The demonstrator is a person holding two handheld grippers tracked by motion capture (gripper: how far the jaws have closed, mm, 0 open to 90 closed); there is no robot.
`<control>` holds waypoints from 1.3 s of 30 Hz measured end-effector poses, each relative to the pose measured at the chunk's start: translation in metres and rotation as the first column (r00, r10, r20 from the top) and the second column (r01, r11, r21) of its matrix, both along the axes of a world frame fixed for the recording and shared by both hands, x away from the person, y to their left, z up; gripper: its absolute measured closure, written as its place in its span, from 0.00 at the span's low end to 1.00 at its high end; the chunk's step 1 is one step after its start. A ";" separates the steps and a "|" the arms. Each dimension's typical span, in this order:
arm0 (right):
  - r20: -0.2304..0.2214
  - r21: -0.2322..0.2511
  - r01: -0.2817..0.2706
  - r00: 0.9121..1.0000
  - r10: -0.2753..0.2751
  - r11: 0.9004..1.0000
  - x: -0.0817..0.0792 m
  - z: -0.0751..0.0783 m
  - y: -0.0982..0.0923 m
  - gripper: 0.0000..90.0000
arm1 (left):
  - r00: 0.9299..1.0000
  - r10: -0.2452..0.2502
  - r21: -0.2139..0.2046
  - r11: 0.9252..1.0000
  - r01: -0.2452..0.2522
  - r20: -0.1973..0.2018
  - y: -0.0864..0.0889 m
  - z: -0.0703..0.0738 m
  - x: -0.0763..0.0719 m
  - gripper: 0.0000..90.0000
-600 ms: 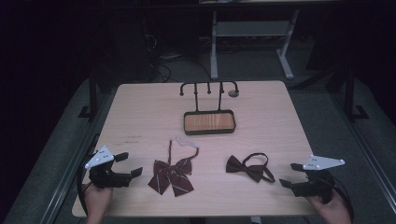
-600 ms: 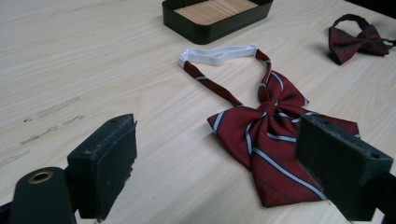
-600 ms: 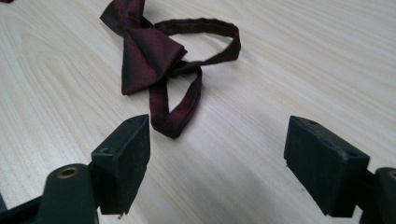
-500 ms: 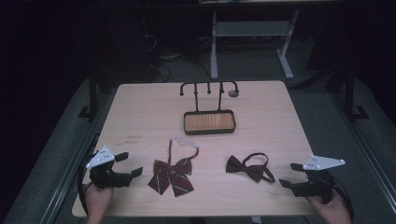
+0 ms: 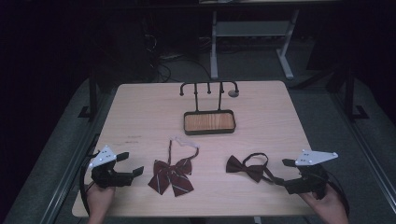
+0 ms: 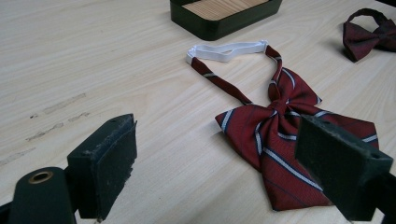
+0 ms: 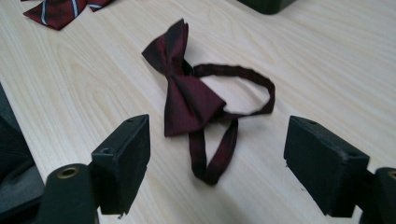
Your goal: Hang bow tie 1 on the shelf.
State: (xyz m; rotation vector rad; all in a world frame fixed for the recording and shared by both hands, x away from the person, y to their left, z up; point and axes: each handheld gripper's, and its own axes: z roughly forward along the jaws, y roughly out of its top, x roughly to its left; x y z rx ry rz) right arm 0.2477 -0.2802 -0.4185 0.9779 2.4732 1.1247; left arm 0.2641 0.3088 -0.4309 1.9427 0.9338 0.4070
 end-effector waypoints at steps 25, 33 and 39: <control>-0.134 -0.140 0.022 0.990 -0.041 0.990 0.068 0.006 0.033 0.49 | 0.999 0.017 0.023 1.000 -0.018 0.031 0.003 0.004 -0.004 0.14; -0.191 -0.167 0.081 0.975 -0.112 0.983 0.083 -0.006 0.024 0.59 | 1.000 0.018 0.019 1.000 -0.019 0.025 0.002 0.004 -0.003 0.14; -0.209 -0.179 0.099 0.968 -0.136 0.979 0.087 -0.009 0.027 0.64 | 1.000 0.013 0.027 1.000 -0.014 0.028 0.000 0.004 -0.003 0.14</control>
